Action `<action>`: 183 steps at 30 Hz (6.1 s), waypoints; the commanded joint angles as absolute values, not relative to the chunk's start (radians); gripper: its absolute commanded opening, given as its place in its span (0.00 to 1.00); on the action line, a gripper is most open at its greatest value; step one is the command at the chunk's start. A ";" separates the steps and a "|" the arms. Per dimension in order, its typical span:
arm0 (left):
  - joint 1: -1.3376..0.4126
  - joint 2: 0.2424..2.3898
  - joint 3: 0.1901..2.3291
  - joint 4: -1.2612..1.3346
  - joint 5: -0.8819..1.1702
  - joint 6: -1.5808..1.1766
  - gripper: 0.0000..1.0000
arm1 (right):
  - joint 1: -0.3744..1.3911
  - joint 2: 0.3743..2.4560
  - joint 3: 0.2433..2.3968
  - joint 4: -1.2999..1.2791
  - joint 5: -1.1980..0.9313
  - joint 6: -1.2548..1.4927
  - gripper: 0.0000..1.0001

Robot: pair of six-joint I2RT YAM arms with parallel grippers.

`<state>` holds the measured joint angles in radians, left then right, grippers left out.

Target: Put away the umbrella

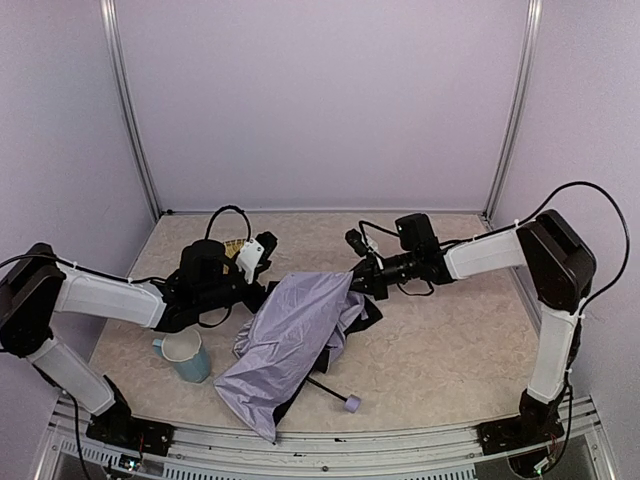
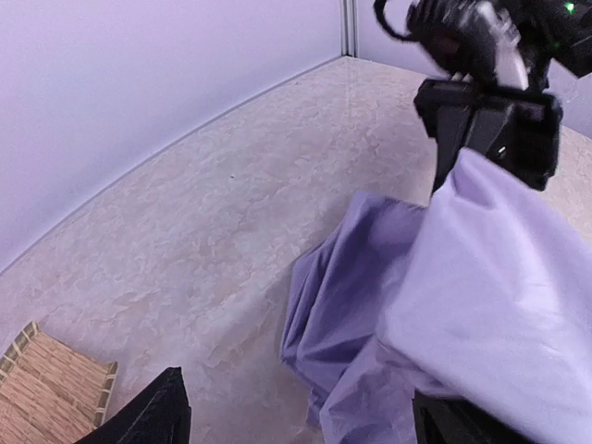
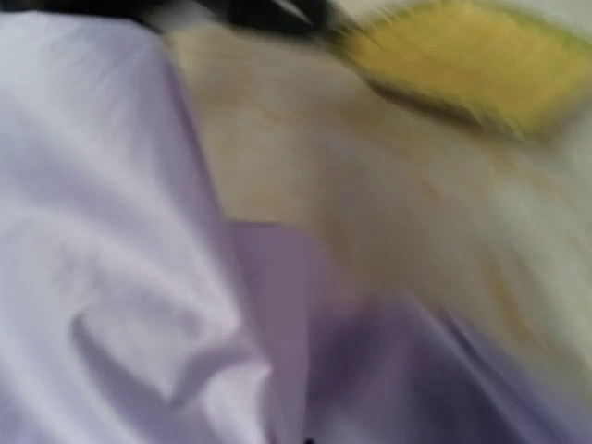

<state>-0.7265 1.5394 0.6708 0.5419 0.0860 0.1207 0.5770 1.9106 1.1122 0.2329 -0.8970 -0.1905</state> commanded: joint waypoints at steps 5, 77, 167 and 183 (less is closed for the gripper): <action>-0.740 1.451 0.679 0.514 0.076 0.136 0.82 | 0.513 2.003 1.075 0.186 -0.821 -0.138 0.00; -1.035 1.657 0.914 0.776 -0.661 0.346 0.85 | 0.758 1.267 0.763 0.031 -0.503 -0.146 0.95; -0.804 2.135 1.076 0.255 0.280 0.000 0.00 | 0.875 1.223 0.796 -0.101 -0.362 -0.130 0.69; -0.801 2.110 1.065 0.237 0.271 0.026 0.00 | 1.180 1.565 1.010 -0.271 -0.117 -0.189 0.01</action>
<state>-0.7998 2.0754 1.0893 0.3496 0.2825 -0.0002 1.1744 1.5723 0.9085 -0.2325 -0.1509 -0.1925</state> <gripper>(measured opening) 0.007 0.279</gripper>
